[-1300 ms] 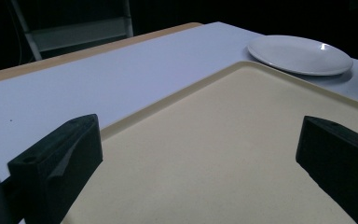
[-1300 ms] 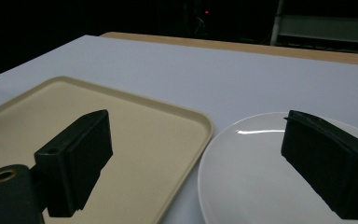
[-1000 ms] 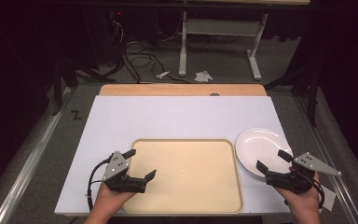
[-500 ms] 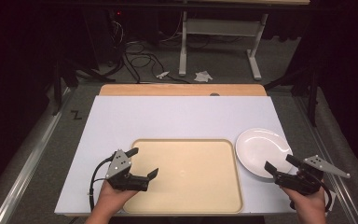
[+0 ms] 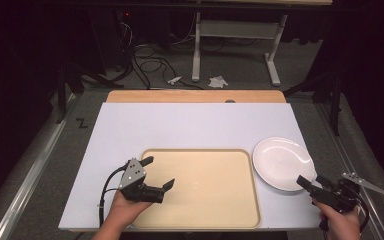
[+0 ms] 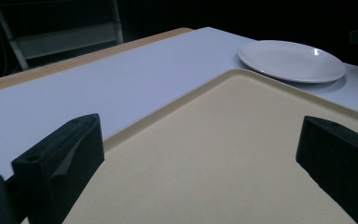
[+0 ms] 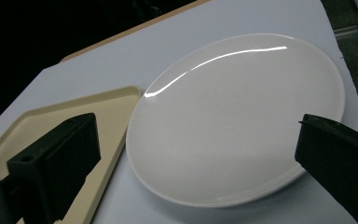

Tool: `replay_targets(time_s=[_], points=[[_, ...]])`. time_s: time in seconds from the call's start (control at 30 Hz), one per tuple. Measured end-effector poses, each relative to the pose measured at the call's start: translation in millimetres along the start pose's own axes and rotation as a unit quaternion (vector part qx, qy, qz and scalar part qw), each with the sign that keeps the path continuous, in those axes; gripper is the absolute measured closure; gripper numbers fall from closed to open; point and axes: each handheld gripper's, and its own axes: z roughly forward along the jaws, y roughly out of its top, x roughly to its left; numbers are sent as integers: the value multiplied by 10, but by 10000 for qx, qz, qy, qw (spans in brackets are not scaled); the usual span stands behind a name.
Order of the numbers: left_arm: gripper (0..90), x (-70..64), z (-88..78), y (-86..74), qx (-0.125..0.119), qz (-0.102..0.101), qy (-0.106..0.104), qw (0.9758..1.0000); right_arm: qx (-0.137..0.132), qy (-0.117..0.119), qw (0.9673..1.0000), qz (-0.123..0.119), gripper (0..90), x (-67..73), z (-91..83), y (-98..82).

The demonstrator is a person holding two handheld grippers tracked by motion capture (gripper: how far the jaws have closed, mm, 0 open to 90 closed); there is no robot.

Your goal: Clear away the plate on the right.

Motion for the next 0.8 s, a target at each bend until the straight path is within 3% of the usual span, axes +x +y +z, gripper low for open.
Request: replay_targets(time_s=[0.1, 0.27, 0.47, 0.8], points=[[16, -4, 17, 7, -11, 5, -16, 10000, 12, 20, 9999, 123, 7, -39, -13, -15], [16, -6, 25, 10, -13, 16, -24, 10000, 77, 128, 9979, 623, 16, -127, -22, -48], [16, -5, 21, 10, -13, 11, -12, 10000, 178, 290, 9923, 1190, 23, -223, 5, -83], [16, -33, 2, -10, 58, 67, -24, 10000, 290, 314, 9841, 1723, 86, -321, 36, -109]])
